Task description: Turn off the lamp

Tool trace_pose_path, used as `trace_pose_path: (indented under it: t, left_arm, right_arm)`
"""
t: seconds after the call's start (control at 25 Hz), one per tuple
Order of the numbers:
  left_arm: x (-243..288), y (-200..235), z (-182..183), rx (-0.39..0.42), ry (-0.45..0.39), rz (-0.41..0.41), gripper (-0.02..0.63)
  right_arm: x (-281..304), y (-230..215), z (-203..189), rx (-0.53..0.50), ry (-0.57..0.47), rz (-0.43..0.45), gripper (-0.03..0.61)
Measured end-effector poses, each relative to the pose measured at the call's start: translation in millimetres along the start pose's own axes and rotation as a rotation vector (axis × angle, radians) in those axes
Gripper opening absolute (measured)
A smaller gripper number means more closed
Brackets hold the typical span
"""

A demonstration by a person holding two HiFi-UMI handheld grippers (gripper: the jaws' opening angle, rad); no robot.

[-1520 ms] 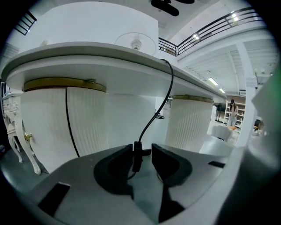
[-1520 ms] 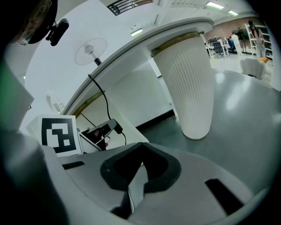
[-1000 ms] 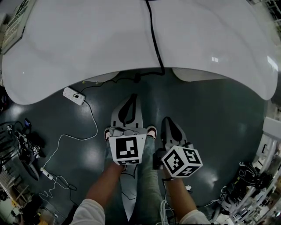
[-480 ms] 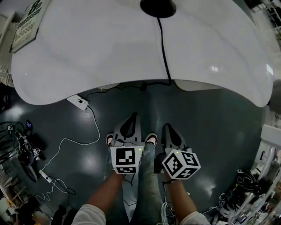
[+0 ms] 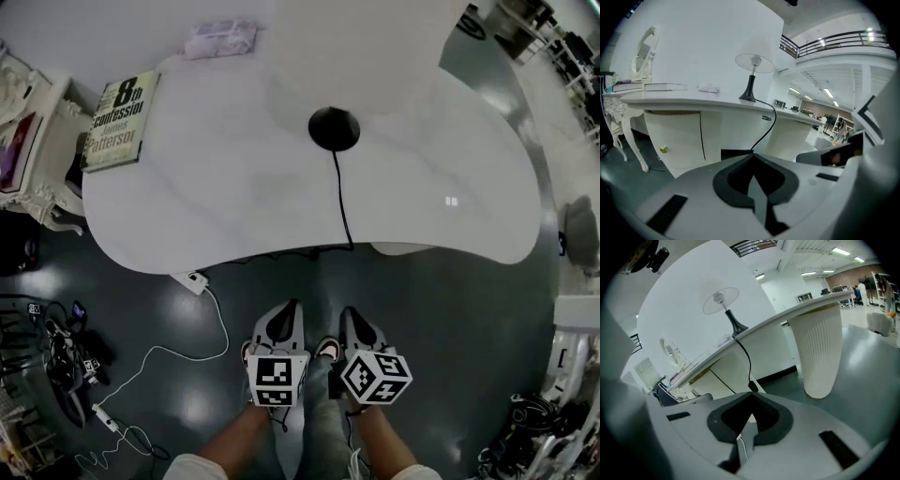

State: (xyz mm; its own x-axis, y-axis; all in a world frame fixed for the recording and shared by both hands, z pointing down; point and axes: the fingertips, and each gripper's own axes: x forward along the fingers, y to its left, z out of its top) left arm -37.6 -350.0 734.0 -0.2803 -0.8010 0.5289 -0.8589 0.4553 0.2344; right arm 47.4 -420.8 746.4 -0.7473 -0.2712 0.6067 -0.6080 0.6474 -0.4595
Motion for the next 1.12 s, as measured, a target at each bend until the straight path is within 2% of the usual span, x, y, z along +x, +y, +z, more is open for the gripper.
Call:
trace_pose_path:
  t: [0.24,0.48,0.68,1.12]
  left_arm:
    - [-34.7,-13.2,53.1,-0.001,-0.021,-0.015,0.006]
    - [-82.7,-30.6,107.6,0.001,-0.060,-0.031,0.006]
    - [-115.0,-39.5,150.4,-0.008,-0.119,-0.017,0.006]
    - [-163.3,-59.9,237.2,0.056,-0.292,-0.020,0.006]
  right_arm:
    - [-26.3,44.3,38.5,-0.060,-0.009,0.020,-0.002]
    - [-74.6,78.6,77.6,-0.060,-0.049,0.023,-0.002]
    - [-112.9,97.8,105.7,-0.085,-0.094,0.029,-0.002]
    - [-160.4,142.7,167.0,-0.167,-0.231,0.088,-0.002]
